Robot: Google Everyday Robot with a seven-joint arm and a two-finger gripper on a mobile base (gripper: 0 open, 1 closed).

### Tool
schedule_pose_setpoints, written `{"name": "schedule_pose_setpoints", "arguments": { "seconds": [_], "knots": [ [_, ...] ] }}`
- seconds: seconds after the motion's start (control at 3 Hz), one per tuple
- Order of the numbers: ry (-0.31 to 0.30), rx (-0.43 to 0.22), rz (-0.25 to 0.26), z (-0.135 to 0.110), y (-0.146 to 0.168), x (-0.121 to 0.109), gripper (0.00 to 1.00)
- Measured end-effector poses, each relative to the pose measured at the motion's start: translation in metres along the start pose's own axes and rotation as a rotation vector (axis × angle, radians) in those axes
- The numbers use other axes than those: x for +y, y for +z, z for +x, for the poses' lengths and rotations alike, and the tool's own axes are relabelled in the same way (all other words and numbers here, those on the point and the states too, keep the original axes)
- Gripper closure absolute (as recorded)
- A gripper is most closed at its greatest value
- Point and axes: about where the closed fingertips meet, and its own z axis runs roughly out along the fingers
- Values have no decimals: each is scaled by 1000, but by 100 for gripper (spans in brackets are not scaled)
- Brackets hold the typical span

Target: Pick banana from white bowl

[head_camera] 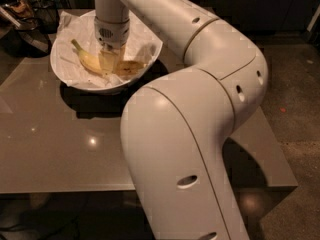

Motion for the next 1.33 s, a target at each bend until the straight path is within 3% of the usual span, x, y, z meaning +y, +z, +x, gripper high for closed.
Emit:
{"name": "schedule_pose_setpoints", "arguments": {
  "seconds": [0.67,1.0,1.33],
  "knots": [
    [-44,-18,61,7,-19,6,99],
    [-47,-38,73,2,-18,3,100],
    [-94,-102,97,2,-43,20,100]
  ]
}}
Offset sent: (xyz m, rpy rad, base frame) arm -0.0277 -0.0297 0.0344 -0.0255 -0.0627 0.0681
